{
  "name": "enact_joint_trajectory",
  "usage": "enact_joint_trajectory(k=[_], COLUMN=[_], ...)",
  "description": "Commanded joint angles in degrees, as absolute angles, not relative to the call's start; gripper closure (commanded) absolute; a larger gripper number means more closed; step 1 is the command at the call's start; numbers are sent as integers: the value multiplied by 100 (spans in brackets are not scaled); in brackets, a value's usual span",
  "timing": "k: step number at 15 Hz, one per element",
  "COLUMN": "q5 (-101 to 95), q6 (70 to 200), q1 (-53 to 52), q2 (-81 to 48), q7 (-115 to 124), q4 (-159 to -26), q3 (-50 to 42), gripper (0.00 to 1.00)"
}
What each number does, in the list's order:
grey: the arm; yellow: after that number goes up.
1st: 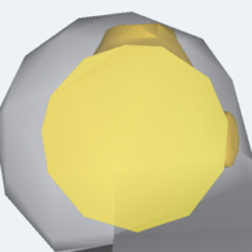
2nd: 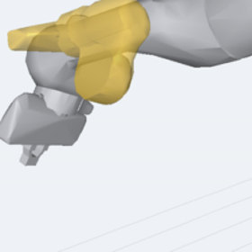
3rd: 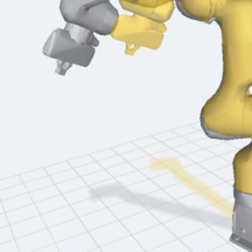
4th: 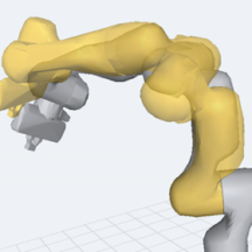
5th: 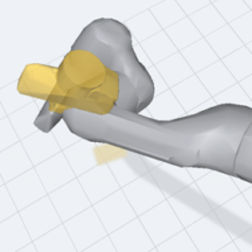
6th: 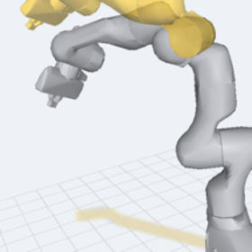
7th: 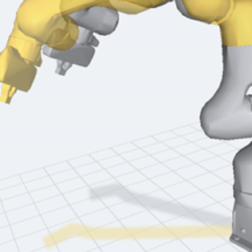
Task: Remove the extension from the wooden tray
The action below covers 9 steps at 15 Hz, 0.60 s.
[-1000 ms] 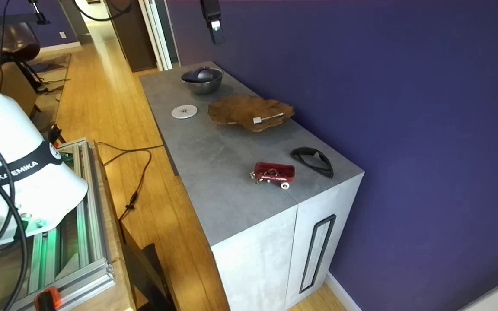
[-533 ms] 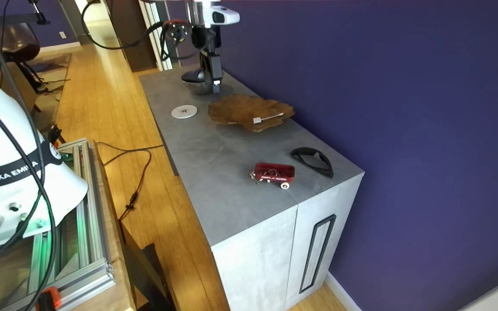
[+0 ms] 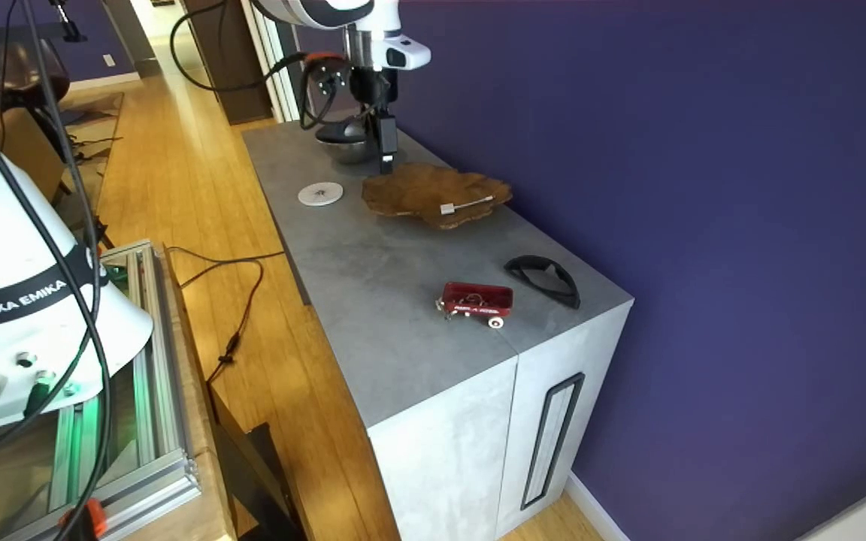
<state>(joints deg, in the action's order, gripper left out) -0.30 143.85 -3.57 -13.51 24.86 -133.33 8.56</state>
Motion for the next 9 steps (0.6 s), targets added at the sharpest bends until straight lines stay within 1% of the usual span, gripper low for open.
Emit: enact_joint_trajectory(k=[1, 3, 5, 6, 7, 8, 9], q5=[1087, 1365, 1336, 1241, 1377, 1292, 1294], q6=[15383, 16061, 16309, 16078, 15947, 16133, 16106], q1=[-288, -225, -194, -213, -56, -262, -220], q2=[-2334, -2810, -3174, -3290, -3337, -3128, -3238], q7=[1893, 1672, 1442, 1436, 1255, 1457, 1396], q4=[-12730, -12409, -12082, -11906, -11807, -12146, -12019], q3=[850, 822, 744, 651, 809, 640, 647], gripper=[0, 0, 0, 0, 0, 0, 0])
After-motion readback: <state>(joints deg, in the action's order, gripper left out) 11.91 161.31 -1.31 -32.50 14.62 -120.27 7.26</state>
